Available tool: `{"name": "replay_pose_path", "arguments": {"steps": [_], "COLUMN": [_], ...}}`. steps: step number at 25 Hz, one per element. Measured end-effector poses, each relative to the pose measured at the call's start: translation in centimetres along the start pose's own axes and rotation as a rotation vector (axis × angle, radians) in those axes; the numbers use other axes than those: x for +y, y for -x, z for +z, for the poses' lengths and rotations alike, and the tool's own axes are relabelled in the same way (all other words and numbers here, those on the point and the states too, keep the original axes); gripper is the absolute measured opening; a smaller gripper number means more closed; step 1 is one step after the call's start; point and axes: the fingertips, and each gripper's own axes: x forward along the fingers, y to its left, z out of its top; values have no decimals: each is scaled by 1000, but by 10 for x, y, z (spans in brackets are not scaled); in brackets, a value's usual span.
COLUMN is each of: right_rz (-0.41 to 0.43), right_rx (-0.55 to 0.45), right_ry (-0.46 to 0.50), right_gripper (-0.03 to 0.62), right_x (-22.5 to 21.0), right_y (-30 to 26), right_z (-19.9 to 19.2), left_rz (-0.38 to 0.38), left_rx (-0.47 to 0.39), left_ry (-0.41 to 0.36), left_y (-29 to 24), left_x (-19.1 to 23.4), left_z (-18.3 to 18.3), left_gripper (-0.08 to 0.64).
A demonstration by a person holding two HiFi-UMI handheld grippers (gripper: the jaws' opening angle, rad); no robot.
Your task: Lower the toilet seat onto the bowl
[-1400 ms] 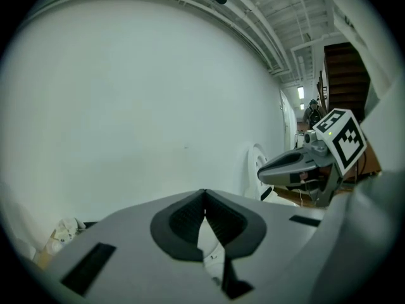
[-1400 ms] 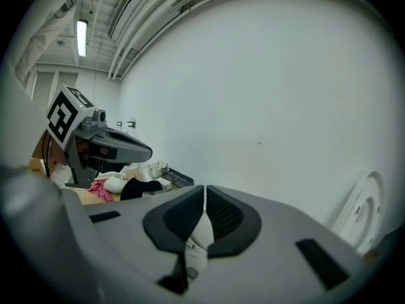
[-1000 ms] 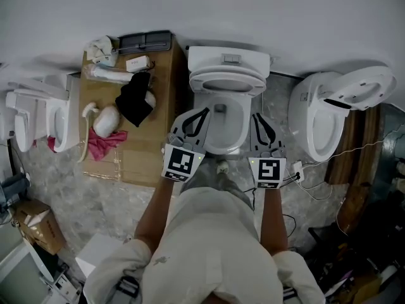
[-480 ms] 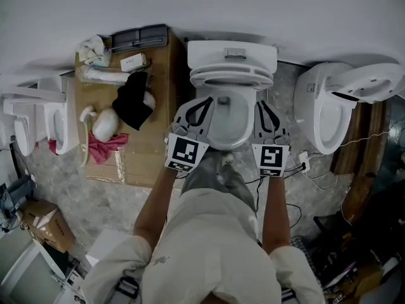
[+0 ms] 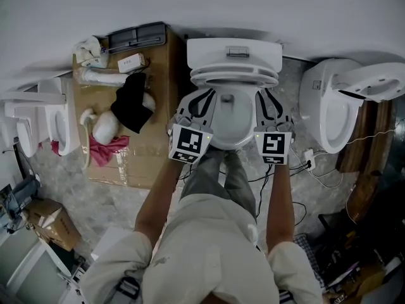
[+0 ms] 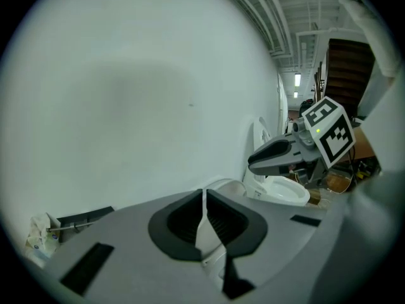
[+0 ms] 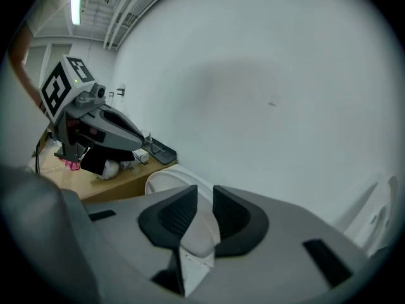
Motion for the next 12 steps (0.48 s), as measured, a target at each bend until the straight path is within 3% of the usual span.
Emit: {"name": "replay_pose_path", "arguments": {"steps": [12], "right_rz": [63], "right_rx": [57], "right_ry": [57], "right_gripper": [152], "right_x": [-11], "right_y": [-45], "right_z": [-37], "left_rz": [30], "left_rx": [49], "left_ry": [-34], "left_y": [-35], "left_x": [11], "left_z": [-25], "left_gripper": [104]}}
